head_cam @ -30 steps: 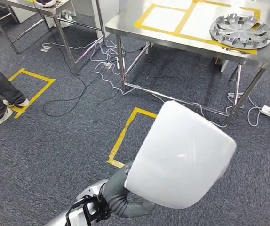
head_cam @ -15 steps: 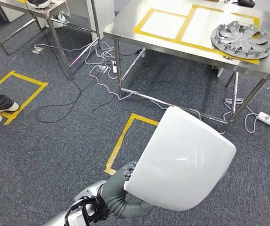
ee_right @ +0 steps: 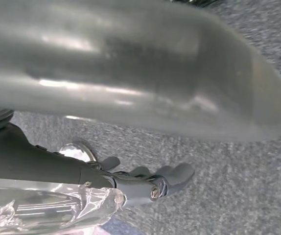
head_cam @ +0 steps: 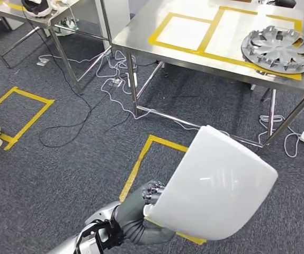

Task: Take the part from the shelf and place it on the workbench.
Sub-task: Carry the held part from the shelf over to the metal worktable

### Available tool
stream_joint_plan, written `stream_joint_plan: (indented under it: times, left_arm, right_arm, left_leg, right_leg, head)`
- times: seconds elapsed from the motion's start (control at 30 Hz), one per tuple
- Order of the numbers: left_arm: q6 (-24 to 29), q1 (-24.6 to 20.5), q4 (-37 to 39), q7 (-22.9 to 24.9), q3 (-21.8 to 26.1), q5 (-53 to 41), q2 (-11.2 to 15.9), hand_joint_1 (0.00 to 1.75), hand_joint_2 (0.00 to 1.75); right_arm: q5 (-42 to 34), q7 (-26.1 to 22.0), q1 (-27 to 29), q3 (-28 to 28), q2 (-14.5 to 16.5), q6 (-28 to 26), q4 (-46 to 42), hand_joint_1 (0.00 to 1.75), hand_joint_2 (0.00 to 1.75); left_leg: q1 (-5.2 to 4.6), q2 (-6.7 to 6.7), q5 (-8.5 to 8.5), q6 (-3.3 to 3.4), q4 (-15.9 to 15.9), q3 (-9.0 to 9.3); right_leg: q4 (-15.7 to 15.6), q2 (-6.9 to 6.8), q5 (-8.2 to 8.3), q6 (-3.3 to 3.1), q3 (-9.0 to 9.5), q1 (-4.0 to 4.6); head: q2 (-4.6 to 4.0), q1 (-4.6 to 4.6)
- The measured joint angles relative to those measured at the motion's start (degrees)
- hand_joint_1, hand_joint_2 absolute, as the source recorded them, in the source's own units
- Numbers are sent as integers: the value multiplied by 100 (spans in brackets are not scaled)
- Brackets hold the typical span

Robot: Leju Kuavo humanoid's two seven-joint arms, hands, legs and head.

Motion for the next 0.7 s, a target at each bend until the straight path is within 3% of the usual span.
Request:
stream_joint_plan:
  times: [0.03, 0.1, 0.17, 0.2, 0.3, 0.37, 0.47, 0.5, 0.57, 0.63, 0.67, 0.7]
  left_arm:
    - [7, -1, -2, 0, -1, -5, 3, 175, 175]
    - [17, 3, -2, 1, -1, -8, 18, 175, 175]
    - [30, 9, -2, 0, -1, -8, 36, 175, 175]
    - [37, 10, -2, 0, -1, -8, 45, 175, 175]
    - [47, 11, -2, -1, -1, -9, 63, 175, 175]
    - [56, 20, -2, -1, -1, -10, 68, 175, 175]
    - [82, 29, -7, -1, 0, -13, 64, 175, 175]
    - [90, 27, -10, -1, 1, -14, 60, 175, 175]
    - [98, 25, -13, -1, 1, -20, 55, 175, 175]
    - [100, 31, -14, -1, 0, -26, 55, 175, 175]
    - [100, 34, -14, -1, -1, -27, 57, 175, 175]
    - [100, 37, -14, -1, -1, -28, 59, 175, 175]
  right_arm:
    - [7, -6, -3, 6, -1, -1, -1, 0, 0]
    - [21, -23, 0, 16, -1, 5, -2, 0, 0]
    - [31, -69, 7, 21, 1, 24, -2, 0, 0]
    - [34, -101, 9, 23, 2, 36, -2, 0, 0]
    - [35, -156, 10, 34, 2, 52, -2, 0, 0]
    - [31, -169, 17, 45, 1, 48, -2, 0, 0]
    - [-10, -202, 10, 49, 0, 38, -3, 0, 0]
    - [-30, -217, 2, 49, -1, 36, -3, 0, 0]
    - [-53, -244, -5, 50, -1, 34, -4, 0, 0]
    - [-62, -260, 7, 50, -1, 34, -4, 0, 0]
    - [-63, -263, 17, 49, -1, 34, -4, 0, 0]
    - [-63, -266, 24, 48, -1, 34, -4, 0, 0]
  left_leg:
    - [3, 1, -39, -27, 355, -244]
    - [9, 2, -362, -54, 960, -746]
    - [10, 2, -567, -55, 1109, -1043]
    - [10, 2, -462, -47, 957, -1076]
    - [11, 8, 431, -5, -25, -908]
    - [7, 12, 757, 42, -402, -845]
    - [24, 16, 783, 140, -455, -787]
    - [35, 25, 760, 177, -460, -751]
    - [41, 44, 695, 235, -465, -681]
    - [35, 54, 620, 263, -464, -616]
    - [32, 55, 580, 266, -464, -572]
    - [31, 61, 533, 263, -464, -513]
  right_leg:
    - [-22, 2, -40, -25, 48, -7]
    - [-40, 7, -137, -49, 155, -8]
    - [-41, 24, -243, -51, 284, -11]
    - [-42, 37, -299, -47, 362, -14]
    - [-36, 68, -463, 6, 555, -12]
    - [-47, 80, -557, 75, 588, 3]
    - [-62, 75, -657, 170, 660, 8]
    - [65, 68, -728, 195, 619, 10]
    - [693, 53, -998, 227, 295, 16]
    - [1441, 50, -1214, 236, -194, 20]
    - [1587, 50, -1167, 234, -345, 21]
    - [1516, 46, -997, 224, -388, 23]
  head:
    - [1, -6]
    - [1, -11]
    - [1, -13]
    - [1, -13]
    - [1, -25]
    - [1, -39]
    - [1, -36]
    - [1, -27]
    - [1, -16]
    - [1, -14]
    - [1, -13]
    - [1, -13]
